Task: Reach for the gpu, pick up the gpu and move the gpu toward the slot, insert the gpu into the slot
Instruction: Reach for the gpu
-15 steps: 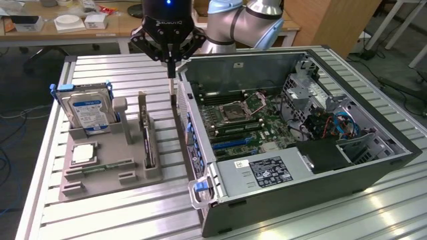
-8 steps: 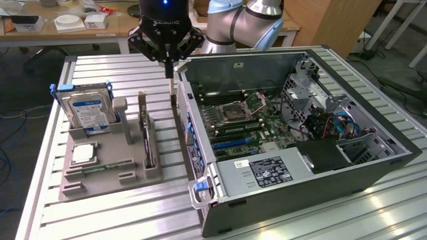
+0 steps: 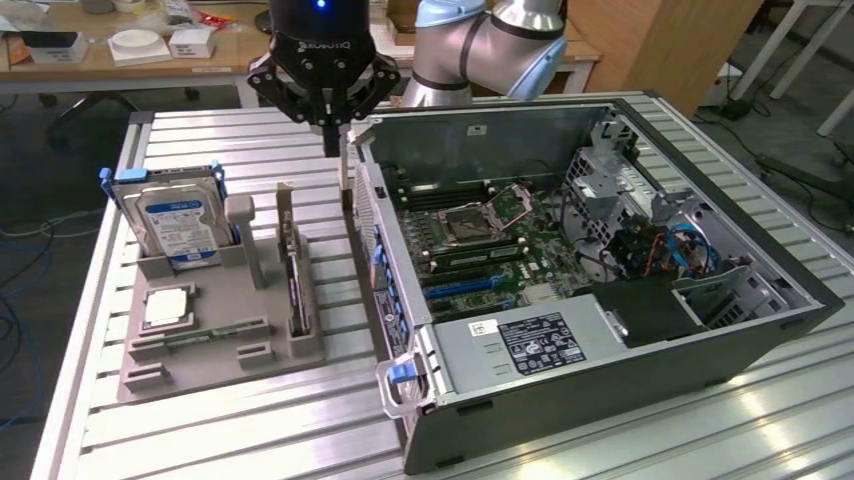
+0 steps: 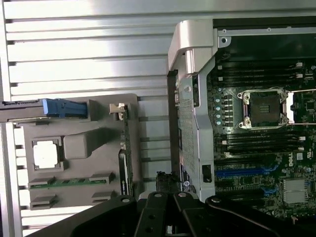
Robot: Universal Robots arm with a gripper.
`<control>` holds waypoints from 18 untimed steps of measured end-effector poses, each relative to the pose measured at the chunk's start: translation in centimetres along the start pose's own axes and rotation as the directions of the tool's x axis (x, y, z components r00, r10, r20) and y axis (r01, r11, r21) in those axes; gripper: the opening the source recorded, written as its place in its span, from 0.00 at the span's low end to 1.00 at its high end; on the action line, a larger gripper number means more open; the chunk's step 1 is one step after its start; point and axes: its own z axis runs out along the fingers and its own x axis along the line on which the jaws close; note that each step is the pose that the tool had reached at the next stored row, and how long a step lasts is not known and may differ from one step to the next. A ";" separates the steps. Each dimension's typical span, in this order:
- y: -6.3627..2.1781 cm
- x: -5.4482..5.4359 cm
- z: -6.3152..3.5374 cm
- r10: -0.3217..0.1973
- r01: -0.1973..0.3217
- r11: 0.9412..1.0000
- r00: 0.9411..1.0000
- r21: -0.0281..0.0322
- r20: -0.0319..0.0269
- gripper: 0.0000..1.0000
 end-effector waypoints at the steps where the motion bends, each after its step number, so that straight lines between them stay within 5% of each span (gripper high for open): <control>1: -0.01 0.1 0.00 0.000 0.000 1.000 1.000 0.000 0.000 0.10; 18: -0.12 1.6 -0.04 0.000 0.000 1.000 1.000 0.000 0.000 0.10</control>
